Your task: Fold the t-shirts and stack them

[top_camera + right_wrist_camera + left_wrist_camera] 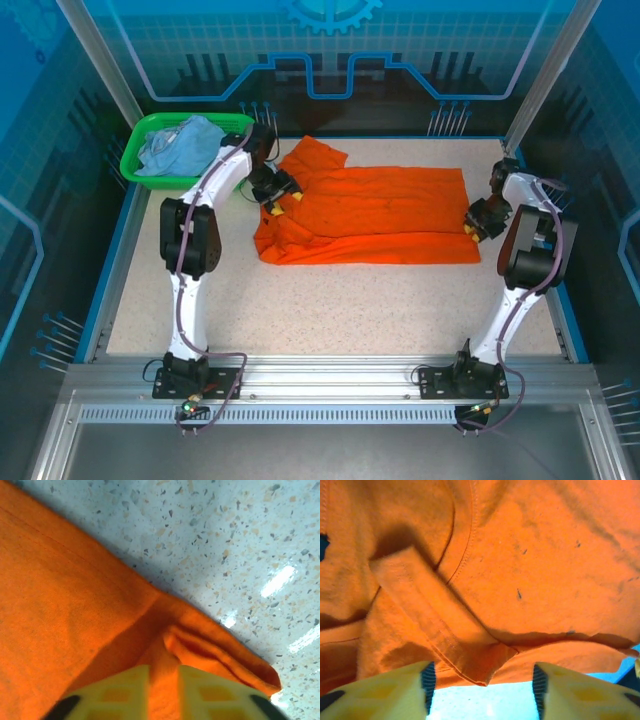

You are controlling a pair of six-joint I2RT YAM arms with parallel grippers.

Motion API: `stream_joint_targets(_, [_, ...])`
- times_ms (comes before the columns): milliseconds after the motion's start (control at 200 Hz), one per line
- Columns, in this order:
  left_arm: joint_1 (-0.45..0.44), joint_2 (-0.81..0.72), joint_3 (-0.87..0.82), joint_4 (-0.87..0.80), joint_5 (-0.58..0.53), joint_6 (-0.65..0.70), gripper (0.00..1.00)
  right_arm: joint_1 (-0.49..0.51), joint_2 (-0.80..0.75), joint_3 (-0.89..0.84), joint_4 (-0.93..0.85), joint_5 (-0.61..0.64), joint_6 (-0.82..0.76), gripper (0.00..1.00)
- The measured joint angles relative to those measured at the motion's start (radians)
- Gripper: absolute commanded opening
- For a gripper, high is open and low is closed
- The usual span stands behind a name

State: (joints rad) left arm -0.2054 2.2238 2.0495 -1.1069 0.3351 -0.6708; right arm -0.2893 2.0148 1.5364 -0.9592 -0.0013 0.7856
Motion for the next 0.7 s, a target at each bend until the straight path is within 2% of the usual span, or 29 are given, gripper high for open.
stream_joint_targets(20, [0.0,0.0,0.008,-0.007,-0.008,0.013,0.86,-0.001,0.0,0.001,-0.001,0.0,0.003,0.45])
stream_joint_targets(50, [0.001,-0.005,0.019,-0.018,-0.024,0.02,0.97,-0.002,-0.002,0.003,-0.003,-0.001,0.008,0.52])
stream_joint_targets(85, [0.002,-0.018,0.018,-0.02,-0.047,0.024,0.99,-0.005,-0.01,0.002,0.0,-0.003,0.009,0.58])
stream_joint_targets(125, [0.005,-0.036,0.006,-0.026,-0.066,0.026,0.99,-0.009,-0.024,-0.003,0.003,-0.008,0.003,0.61])
stream_joint_targets(195, [0.021,-0.117,-0.089,-0.002,-0.087,0.026,0.96,-0.018,-0.084,-0.057,0.045,-0.021,0.001,0.6])
stream_joint_targets(255, [0.048,-0.225,-0.232,0.018,-0.087,0.022,0.9,-0.02,-0.161,-0.12,0.068,-0.041,0.0,0.59])
stream_joint_targets(295, [0.072,-0.307,-0.339,0.046,-0.072,0.013,0.79,-0.015,-0.213,-0.163,0.092,-0.061,-0.006,0.54])
stream_joint_targets(345, [0.1,-0.404,-0.468,0.079,-0.059,0.01,0.57,0.0,-0.275,-0.216,0.117,-0.085,-0.014,0.48])
stream_joint_targets(385, [0.118,-0.476,-0.568,0.11,-0.047,-0.005,0.49,0.022,-0.315,-0.255,0.14,-0.105,-0.03,0.43])
stream_joint_targets(505, [0.142,-0.642,-0.845,0.232,0.029,-0.061,0.49,0.122,-0.378,-0.365,0.208,-0.155,-0.076,0.33])
stream_joint_targets(595, [0.153,-0.687,-0.997,0.32,0.09,-0.114,0.52,0.174,-0.392,-0.451,0.243,-0.187,-0.094,0.33])
stream_joint_targets(700, [0.175,-0.687,-1.126,0.447,0.151,-0.205,0.63,0.182,-0.393,-0.518,0.261,-0.203,-0.111,0.34])
